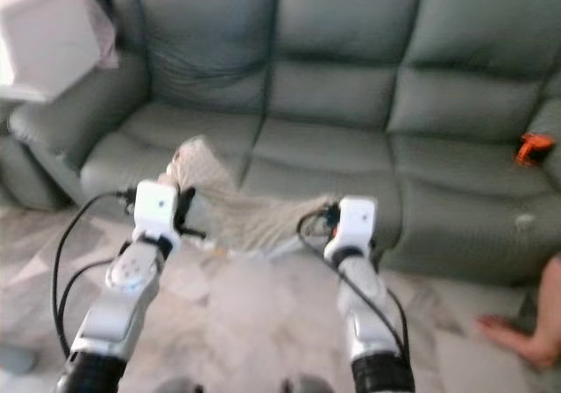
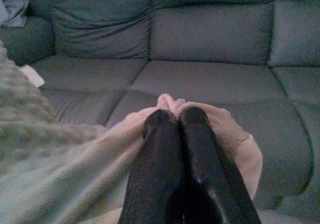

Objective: Move the pillow to the sofa

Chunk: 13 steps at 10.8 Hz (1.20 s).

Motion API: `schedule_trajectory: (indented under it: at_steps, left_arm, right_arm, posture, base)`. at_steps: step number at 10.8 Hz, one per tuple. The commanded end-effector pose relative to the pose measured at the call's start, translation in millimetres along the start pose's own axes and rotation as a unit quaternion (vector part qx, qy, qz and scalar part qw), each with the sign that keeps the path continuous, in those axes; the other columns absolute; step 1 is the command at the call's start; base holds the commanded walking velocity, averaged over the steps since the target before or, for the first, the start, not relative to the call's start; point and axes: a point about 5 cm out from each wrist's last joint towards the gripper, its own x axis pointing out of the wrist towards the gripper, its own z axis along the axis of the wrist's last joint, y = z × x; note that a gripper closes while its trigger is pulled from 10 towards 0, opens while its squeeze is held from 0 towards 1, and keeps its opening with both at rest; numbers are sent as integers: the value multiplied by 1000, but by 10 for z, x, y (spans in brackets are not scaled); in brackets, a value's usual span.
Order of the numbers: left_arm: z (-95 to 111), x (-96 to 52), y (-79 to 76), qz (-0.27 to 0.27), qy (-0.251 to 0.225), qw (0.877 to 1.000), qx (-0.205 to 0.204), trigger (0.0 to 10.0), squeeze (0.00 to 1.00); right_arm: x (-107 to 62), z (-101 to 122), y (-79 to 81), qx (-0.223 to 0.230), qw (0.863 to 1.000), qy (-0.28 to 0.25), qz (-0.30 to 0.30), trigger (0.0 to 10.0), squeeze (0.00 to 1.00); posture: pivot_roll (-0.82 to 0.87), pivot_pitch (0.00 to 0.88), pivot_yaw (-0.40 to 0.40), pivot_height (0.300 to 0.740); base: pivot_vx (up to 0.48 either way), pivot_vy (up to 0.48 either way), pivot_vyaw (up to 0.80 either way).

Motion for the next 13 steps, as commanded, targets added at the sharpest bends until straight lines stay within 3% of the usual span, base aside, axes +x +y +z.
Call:
schedule_trajectory:
  at_steps: [1, 5, 7, 9, 13]
  left_arm:
    - [44, 11, -75, -18, -11, 1000, 0, 10000, 0]
    - [-138, -154, 122, 19, 5, 1000, -6, 10000, 0]
    - [-136, -202, 111, 9, 0, 1000, -11, 10000, 0]
    - [-75, -181, 83, -3, -14, 1000, -14, 10000, 0]
    - [-52, -161, 53, -17, -16, 1000, -19, 10000, 0]
  right_arm:
    - [-14, 56, -61, -7, 1000, -11, -6, 10000, 0]
    - [-197, 36, -254, -27, 999, -19, -28, 10000, 0]
    - [-229, 23, -266, -28, 999, -16, -31, 10000, 0]
    - [-221, 19, -236, -27, 999, -13, -29, 10000, 0]
    - [-208, 33, -209, -24, 999, -15, -28, 10000, 0]
  posture:
    - [-18, 0, -15, 740]
    - [-15, 0, -18, 740]
    - [-9, 0, -18, 740]
    - [-10, 0, -15, 740]
    - [-17, 0, -10, 740]
  base:
    - [0, -330, 0]
    - [0, 0, 0]
    - [0, 0, 0]
    - [0, 0, -800]
    - [326, 0, 0]
